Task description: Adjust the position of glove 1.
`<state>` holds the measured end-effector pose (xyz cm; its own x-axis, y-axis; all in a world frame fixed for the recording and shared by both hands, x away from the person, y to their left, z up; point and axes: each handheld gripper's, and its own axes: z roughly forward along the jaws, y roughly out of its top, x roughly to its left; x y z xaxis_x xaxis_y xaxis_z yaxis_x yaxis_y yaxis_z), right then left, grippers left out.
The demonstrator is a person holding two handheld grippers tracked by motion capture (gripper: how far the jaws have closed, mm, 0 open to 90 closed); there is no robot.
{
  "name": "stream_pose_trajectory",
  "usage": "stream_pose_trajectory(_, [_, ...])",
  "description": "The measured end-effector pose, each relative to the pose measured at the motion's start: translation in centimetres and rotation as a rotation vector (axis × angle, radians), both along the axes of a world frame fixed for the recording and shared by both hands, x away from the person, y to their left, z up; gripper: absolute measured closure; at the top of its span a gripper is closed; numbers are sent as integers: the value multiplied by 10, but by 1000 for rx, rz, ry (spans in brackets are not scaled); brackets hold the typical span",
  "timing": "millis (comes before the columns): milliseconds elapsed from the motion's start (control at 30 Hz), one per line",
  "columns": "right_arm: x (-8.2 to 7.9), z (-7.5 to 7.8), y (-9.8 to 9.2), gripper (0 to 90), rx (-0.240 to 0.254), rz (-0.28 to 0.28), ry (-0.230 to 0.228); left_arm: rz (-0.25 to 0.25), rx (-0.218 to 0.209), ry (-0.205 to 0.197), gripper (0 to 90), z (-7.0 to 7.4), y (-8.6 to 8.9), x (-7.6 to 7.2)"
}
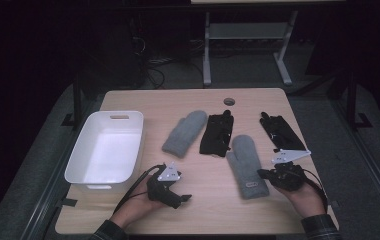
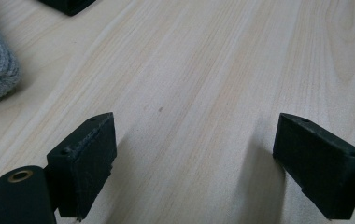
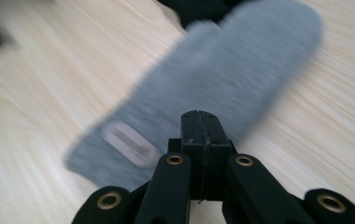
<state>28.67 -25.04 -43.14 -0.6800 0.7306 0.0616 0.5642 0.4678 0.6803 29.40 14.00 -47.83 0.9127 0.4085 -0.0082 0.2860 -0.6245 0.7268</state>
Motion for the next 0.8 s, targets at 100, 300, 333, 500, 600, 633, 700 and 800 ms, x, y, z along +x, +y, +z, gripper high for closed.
stream_pose_trajectory(100, [3,-6,-8,900,-19,-9,24,0,0,0,126,0,0,0])
stream_pose_trajectory(300, [3,-20,-16,891,-44,7,78,1,-1,1,126,0,0,0])
stream_pose_trajectory(333, [2,-21,-16,891,-43,17,83,0,0,0,126,0,0,0])
stream_pose_trajectory(500, [-4,-22,-10,891,-36,51,91,0,0,0,126,0,0,0])
stream_pose_trajectory(600, [-7,-21,-3,893,-39,86,100,0,0,0,127,0,0,0])
stream_pose_trajectory(633, [-7,-21,0,893,-36,96,97,1,0,0,126,0,0,0])
stream_pose_trajectory(700, [-10,-20,11,894,-36,143,96,0,0,0,126,0,0,0])
stream_pose_trajectory(800, [-13,-19,21,893,-34,182,94,0,0,0,126,0,0,0])
